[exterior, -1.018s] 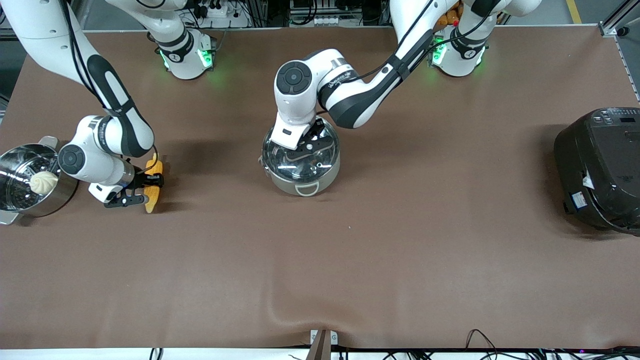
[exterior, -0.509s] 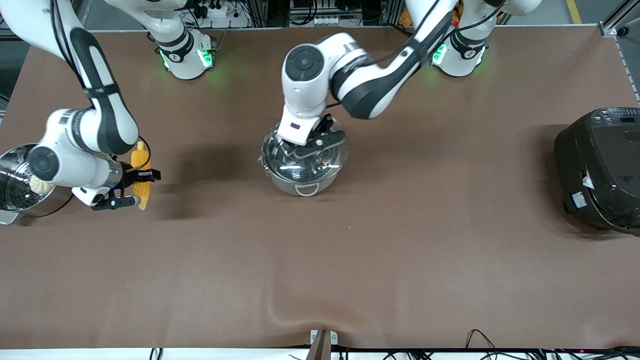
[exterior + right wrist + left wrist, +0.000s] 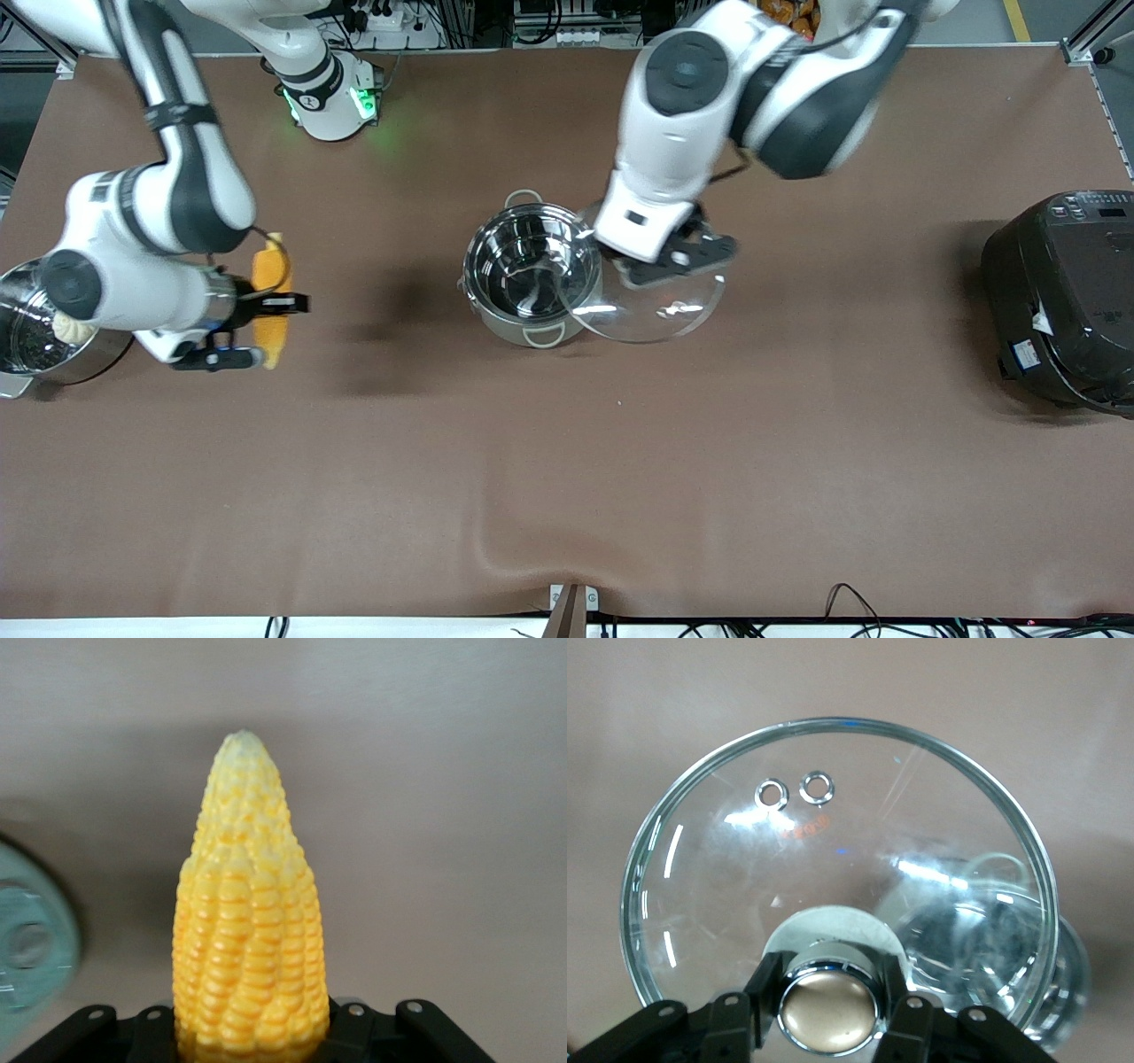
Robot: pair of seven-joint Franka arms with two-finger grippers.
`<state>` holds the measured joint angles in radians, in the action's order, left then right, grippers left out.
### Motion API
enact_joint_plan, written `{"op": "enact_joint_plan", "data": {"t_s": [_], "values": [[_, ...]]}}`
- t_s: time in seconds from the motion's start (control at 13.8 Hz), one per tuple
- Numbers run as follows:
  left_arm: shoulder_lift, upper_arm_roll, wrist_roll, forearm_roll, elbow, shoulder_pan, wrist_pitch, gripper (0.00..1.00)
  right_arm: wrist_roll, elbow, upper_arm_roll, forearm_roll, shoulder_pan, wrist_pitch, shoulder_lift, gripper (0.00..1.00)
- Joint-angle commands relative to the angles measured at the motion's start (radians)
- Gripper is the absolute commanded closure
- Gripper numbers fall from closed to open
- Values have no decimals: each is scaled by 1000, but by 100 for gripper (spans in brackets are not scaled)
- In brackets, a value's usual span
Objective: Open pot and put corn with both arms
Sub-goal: 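Lift the lid with the left gripper while the right gripper lifts the corn, then lower the corn into the pot while the left gripper lowers the lid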
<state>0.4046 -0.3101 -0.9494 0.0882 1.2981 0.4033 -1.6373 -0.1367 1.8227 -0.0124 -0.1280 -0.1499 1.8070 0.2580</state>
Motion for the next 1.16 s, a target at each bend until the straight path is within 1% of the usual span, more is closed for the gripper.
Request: {"op": "enact_joint_plan", "data": {"t_s": [0.0, 0.29, 0.44, 0.58, 0.73, 0.8, 0.95, 1.02, 1.09], "values": [[-29, -12, 124, 2, 26, -90, 34, 100, -191, -37, -56, -25, -72, -41, -29, 68], [-30, -11, 254, 8, 61, -220, 57, 100, -461, -68, -240, -16, -71, -20, -29, 67], [-30, -11, 334, 13, 96, -289, 44, 100, -553, -72, -303, -13, -71, -5, -26, 67], [-30, -11, 406, 15, 157, -358, -21, 100, -647, -66, -362, -6, -73, 35, -19, 67], [-33, -14, 521, 15, 254, -444, -128, 100, -749, -57, -420, 31, -77, 95, -7, 67], [-41, -12, 573, 13, 303, -474, -183, 100, -788, -56, -434, 56, -88, 113, 6, 67], [-40, -12, 589, 13, 384, -497, -258, 100, -843, -54, -436, 100, -125, 143, 29, 67], [-36, -12, 589, 9, 424, -506, -295, 100, -863, -37, -436, 113, -131, 166, 41, 67], [-33, -11, 589, 7, 461, -518, -340, 100, -889, -7, -436, 126, -148, 225, 44, 67]]}}
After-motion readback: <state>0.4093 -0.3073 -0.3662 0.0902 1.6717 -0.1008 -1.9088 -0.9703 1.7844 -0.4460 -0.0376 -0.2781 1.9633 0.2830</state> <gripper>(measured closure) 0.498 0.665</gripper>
